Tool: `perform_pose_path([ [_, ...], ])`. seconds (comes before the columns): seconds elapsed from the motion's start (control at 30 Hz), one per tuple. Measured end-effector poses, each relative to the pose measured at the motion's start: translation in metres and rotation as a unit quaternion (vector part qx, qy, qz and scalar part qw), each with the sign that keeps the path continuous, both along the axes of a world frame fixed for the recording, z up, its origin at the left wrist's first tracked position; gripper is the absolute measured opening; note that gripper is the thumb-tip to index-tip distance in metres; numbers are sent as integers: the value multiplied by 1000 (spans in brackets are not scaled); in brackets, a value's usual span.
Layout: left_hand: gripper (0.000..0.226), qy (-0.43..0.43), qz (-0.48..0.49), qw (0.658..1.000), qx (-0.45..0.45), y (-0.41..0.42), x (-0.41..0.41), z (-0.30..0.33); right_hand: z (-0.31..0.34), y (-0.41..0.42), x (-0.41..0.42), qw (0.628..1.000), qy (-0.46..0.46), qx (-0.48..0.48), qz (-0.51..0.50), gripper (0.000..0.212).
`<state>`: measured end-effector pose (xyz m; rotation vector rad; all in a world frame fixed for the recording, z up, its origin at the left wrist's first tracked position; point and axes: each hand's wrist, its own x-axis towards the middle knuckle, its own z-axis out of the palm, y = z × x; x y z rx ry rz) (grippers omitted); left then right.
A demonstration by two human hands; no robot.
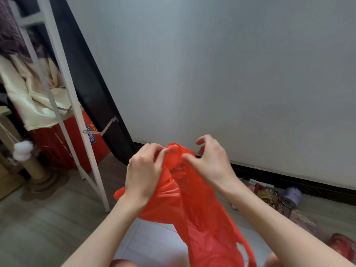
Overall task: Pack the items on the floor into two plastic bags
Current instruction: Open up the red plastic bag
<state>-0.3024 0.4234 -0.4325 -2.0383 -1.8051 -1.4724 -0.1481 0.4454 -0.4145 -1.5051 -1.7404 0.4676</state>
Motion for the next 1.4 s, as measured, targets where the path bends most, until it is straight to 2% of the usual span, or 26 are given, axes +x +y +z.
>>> perform_pose_path([
  [0.07, 11, -44, -11, 999, -10, -2, 2, 2, -9, -4, -8, 997, -59, -44, 20, 54],
  [0.1, 9, -58, -19, 998, -15, -4, 3, 3, -14, -2, -9, 996, -70, -49, 20, 52],
  [0.23, 10, -103, -38, 993, -38, -10, 5, 7, -16, 12, 0, 1000, -5, -2, -4, 21],
  [0.33, 9, -97, -38, 992, -70, -9, -6, 8, -9, 17, 15, 999, 50, -1, 18, 18],
  [0.43, 8, -75, -5, 993, -87, -7, -27, 5, -7, 24, 30, 997, 27, 5, 66, 17],
  [0.53, 12, -15, 81, 988, -133, -7, -37, 5, -8, 27, 35, 994, 35, -3, 101, 18],
  [0.6, 19, 50, 116, 987, -102, -7, -33, 7, -9, 28, 30, 994, 44, -22, 101, 20],
  [0.63, 23, 84, 102, 990, -53, -7, -28, 8, -10, 28, 27, 993, 51, -37, 97, 21],
  [0.7, 32, 145, -4, 989, 16, -7, -13, 10, -10, 29, 22, 989, 90, -78, 91, 22],
  [0.77, 52, 210, -119, 970, 6, -6, 4, 8, -9, 29, 19, 969, 185, -132, 98, 24],
  [0.8, 57, 249, -144, 958, 2, -4, 11, 5, -8, 28, 18, 949, 243, -168, 109, 27],
  [0.87, 50, 284, -160, 945, 22, -1, 14, -2, -3, 23, 19, 907, 316, -242, 139, 28],
  [0.9, 41, 266, -167, 949, 32, 0, 13, -4, -1, 21, 19, 899, 321, -257, 149, 26],
  [0.93, 33, 237, -172, 955, 37, 0, 10, -6, -1, 20, 18, 905, 308, -252, 148, 22],
  [1.0, 14, 203, -160, 965, 45, 0, 4, -8, -4, 24, 20, 955, 221, -170, 104, 13],
  [1.03, 14, 188, -136, 972, 40, -1, 2, -7, -6, 25, 21, 979, 165, -98, 72, 9],
  [1.1, 26, 144, -57, 988, 11, -2, -2, -6, -8, 25, 24, 993, 100, 36, 46, 7],
  [1.17, 25, 92, 26, 995, -23, -3, -4, -2, -8, 22, 27, 985, 85, 128, 74, 8],
  [1.23, 16, 26, 64, 996, -56, -3, -8, -1, -7, 20, 30, 973, 3, 194, 123, 24],
  [1.33, 12, -53, 58, 994, -78, -4, -12, 1, -10, 22, 36, 938, -170, 265, 145, 48],
  [1.4, 11, -88, 42, 992, -81, -5, -12, 5, -13, 24, 39, 929, -212, 264, 146, 54],
])
